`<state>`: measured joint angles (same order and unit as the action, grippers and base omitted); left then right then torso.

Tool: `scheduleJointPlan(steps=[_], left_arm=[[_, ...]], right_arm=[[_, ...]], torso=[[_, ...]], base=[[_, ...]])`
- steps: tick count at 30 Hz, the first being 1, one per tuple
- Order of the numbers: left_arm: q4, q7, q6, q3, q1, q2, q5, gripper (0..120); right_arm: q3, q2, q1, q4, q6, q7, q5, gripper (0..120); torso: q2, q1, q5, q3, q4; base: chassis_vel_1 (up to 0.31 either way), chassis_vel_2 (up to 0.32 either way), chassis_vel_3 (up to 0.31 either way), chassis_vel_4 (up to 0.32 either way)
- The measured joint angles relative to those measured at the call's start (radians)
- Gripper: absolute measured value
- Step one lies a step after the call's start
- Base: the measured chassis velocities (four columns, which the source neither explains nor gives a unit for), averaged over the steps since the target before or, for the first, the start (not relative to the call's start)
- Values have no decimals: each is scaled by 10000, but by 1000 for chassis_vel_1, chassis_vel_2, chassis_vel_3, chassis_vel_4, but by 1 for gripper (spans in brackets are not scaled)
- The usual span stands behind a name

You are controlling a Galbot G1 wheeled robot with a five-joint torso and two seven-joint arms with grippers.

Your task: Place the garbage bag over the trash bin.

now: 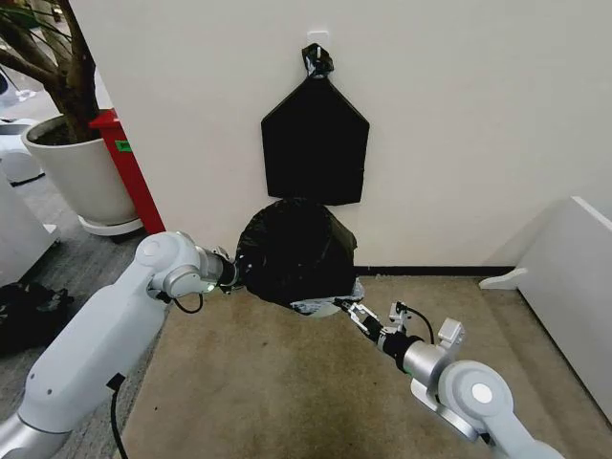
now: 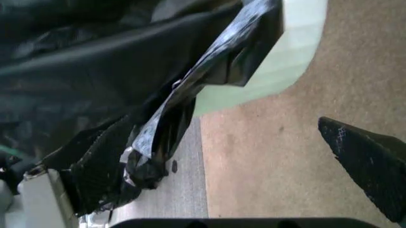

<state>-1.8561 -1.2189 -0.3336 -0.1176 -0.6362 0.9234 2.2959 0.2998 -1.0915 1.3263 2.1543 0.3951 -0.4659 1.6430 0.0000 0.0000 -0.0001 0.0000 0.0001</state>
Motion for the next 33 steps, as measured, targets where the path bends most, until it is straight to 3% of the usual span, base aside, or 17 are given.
scheduleJointPlan(steps=[13,33], left_arm=[[-227,11,119,30,-62,-29,-70,0],[-840,13,318,61,-163,-234,-115,0]], right_arm=[[-295,-165,-63,-156,212,-172,-253,100],[-899,-597,-535,-1637,8,120,-1956,100]], torso=[[0,0,0,0,-1],[0,0,0,0,-1]], base=[[0,0,0,0],[0,0,0,0]])
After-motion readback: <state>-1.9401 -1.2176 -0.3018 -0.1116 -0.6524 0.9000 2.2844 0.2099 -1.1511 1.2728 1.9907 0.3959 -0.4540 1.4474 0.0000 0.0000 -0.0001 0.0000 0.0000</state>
